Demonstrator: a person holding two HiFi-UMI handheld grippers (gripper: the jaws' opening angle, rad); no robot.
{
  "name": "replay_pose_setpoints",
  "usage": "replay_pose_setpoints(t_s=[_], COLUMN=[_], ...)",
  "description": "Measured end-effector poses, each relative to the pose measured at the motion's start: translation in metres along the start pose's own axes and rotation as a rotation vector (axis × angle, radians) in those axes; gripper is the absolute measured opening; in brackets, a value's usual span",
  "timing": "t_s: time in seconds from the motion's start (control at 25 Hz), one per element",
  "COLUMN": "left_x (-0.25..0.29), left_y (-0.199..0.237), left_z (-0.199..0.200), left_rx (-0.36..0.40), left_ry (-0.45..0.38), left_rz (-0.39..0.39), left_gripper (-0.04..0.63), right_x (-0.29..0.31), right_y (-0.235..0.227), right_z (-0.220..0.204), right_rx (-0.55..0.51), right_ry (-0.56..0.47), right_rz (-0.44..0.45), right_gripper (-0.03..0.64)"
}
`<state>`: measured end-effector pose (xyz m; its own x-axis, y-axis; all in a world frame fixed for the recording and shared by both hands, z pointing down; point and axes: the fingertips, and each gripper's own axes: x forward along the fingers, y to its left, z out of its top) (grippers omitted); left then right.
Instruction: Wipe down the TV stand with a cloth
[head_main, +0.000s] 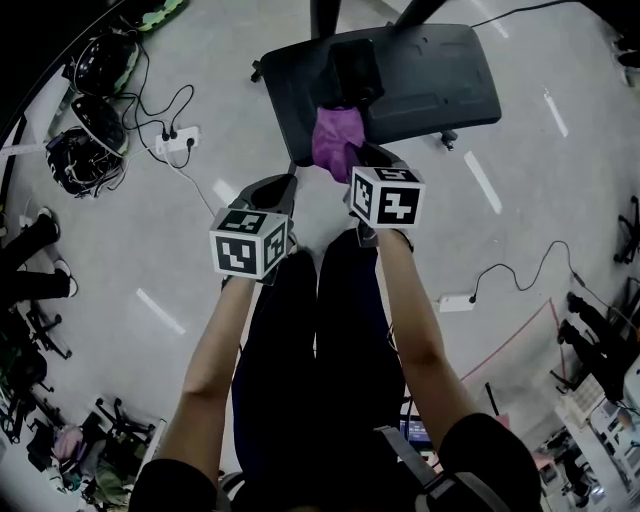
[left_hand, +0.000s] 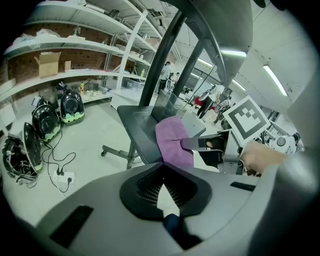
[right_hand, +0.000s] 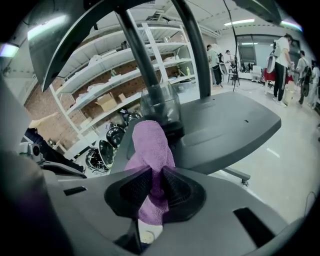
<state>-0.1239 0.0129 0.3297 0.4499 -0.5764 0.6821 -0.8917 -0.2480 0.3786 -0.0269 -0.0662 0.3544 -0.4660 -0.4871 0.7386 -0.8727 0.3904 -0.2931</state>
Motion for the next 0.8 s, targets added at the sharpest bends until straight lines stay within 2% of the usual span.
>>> replay_pose_setpoints(t_s=[0.8], left_x=[0.099], left_y=[-0.1], left_z=[0.021], left_rx=[0.006], left_ry=[0.044], left_rz=[-0.063], left_gripper=[0.008], right_x=[-0.031], right_y=[-0.132], right_z=[0.024], right_rx=[0.029], right_ry=[-0.035], right_rz=[-0.014], right_gripper=[0.077])
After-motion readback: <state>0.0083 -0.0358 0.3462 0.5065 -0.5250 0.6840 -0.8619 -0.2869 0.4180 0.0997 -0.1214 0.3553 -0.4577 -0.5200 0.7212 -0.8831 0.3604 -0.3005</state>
